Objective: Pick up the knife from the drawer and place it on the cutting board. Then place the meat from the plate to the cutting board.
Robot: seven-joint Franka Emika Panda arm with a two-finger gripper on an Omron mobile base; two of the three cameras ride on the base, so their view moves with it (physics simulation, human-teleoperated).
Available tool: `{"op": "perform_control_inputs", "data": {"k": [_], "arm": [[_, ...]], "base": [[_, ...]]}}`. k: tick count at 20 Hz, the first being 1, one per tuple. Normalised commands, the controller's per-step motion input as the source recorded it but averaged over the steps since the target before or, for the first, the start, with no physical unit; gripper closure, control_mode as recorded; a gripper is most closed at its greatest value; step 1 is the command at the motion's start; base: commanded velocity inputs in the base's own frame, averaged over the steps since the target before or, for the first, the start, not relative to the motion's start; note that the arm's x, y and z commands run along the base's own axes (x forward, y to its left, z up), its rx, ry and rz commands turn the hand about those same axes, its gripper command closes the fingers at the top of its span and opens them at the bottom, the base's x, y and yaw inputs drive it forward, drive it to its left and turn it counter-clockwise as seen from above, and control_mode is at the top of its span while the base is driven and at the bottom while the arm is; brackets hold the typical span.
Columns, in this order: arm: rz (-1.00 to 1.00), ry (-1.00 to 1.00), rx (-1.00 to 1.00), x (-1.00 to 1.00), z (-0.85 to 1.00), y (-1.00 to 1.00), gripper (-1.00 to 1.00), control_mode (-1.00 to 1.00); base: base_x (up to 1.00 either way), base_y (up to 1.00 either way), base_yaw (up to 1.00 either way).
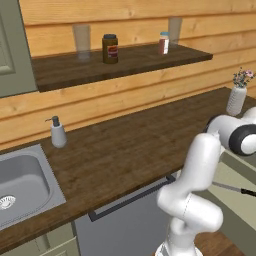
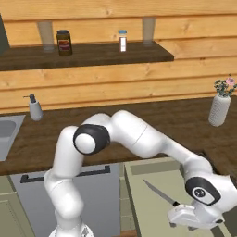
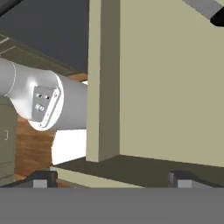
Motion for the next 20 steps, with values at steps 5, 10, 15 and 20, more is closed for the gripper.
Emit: {"op": "perform_control_inputs", "data": {"k": [5, 10, 15, 20], "arm": [[0.01, -0.31, -0.15, 0.27, 0.08, 0.17, -1.0, -1.0], [0.03, -0.2, -0.14, 0.55, -0.02, 0.29, -1.0, -1.0], [0.04, 0.35, -0.24, 0.7, 0.11, 0.38, -1.0, -1.0], [0.03, 0.46, -0.23, 0.64, -0.18, 0.02, -1.0, -1.0]], "base": [[0.0, 0.0, 0.0], [0.0, 0.0, 0.0], [0.0, 0.0, 0.0], [0.0, 0.0, 0.0]]}}
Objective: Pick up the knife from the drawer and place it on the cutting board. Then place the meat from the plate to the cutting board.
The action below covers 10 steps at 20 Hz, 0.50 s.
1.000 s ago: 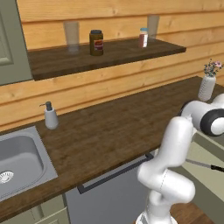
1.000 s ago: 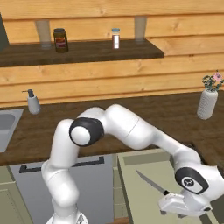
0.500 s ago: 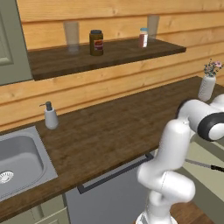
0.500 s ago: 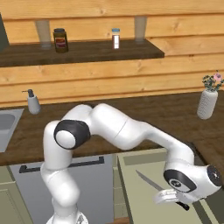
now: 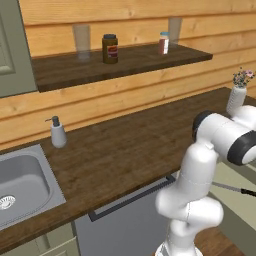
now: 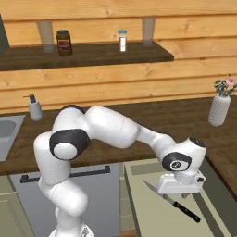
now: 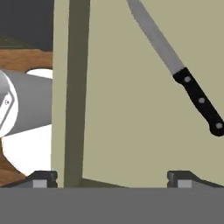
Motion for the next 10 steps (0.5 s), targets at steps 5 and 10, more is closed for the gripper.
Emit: {"op": "perform_control_inputs", "data": {"k": [5, 10], "arm": [[0.1, 0.11, -0.16, 0.11, -0.54, 0.2, -1.0, -1.0], [0.15, 0.02, -0.06, 0.21, -0.38, 0.13, -1.0, -1.0]], "base": [[0.0, 0.0, 0.0], [0.0, 0.0, 0.0]]}}
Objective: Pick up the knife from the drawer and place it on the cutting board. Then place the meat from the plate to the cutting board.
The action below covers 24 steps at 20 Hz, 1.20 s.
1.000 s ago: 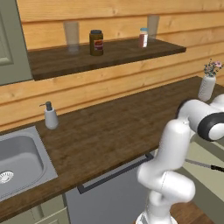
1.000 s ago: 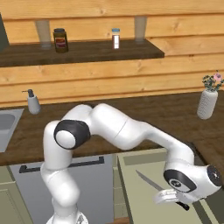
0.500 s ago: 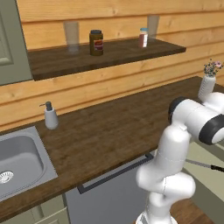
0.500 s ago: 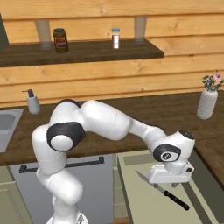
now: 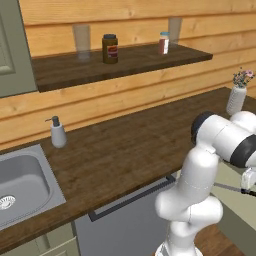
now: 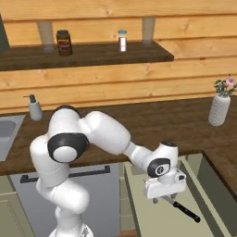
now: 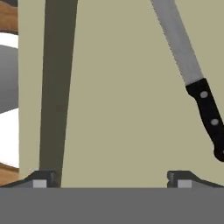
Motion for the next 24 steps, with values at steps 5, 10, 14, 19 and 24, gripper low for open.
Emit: {"op": "perform_control_inputs", "data": {"k": [5, 10, 14, 19, 24], "arm": [[0.19, 0.0, 0.0, 0.21, -0.1, -0.27, -1.0, -1.0], [0.22, 0.0, 0.01, 0.0, -0.31, -0.41, -1.0, -1.0], [0.16, -0.02, 0.09, 0.11, -0.05, -0.45, -1.0, -1.0], [0.12, -0.09, 0.26, 0.03, 0.0, -0.55, -1.0, -1.0], [0.11, -0.11, 0.26, 0.05, 0.0, -0.46, -1.0, -1.0]], "base": [[0.0, 0.0, 0.0], [0.0, 0.0, 0.0], [0.0, 0.0, 0.0], [0.0, 0.0, 0.0], [0.0, 0.0, 0.0]]}}
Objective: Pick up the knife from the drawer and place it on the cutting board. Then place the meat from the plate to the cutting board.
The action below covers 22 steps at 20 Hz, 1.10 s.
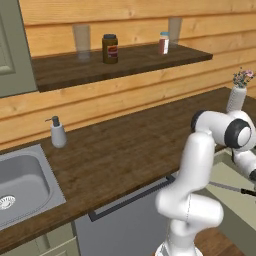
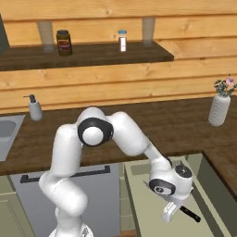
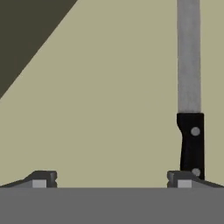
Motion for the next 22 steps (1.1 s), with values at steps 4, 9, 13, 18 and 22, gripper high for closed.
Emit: {"op": "perform_control_inputs", "data": {"k": [4, 9, 13, 18, 22], "arm": [[0.02, -0.15, 0.2, 0.2, 0.01, -0.42, -1.0, -1.0], [0.0, -0.04, 0.11, 0.39, -0.01, -0.04, -1.0, -1.0], [0.0, 0.0, 0.03, 0.46, -0.14, 0.01, -1.0, -1.0], [0.0, 0.0, 0.0, 0.33, -0.29, 0.08, -1.0, -1.0], [0.0, 0.0, 0.0, 0.03, -0.56, 0.05, -1.0, -1.0]], "base": [[0.0, 0.0, 0.0], [0.0, 0.0, 0.0], [0.0, 0.0, 0.0], [0.0, 0.0, 0.0], [0.0, 0.0, 0.0]]}}
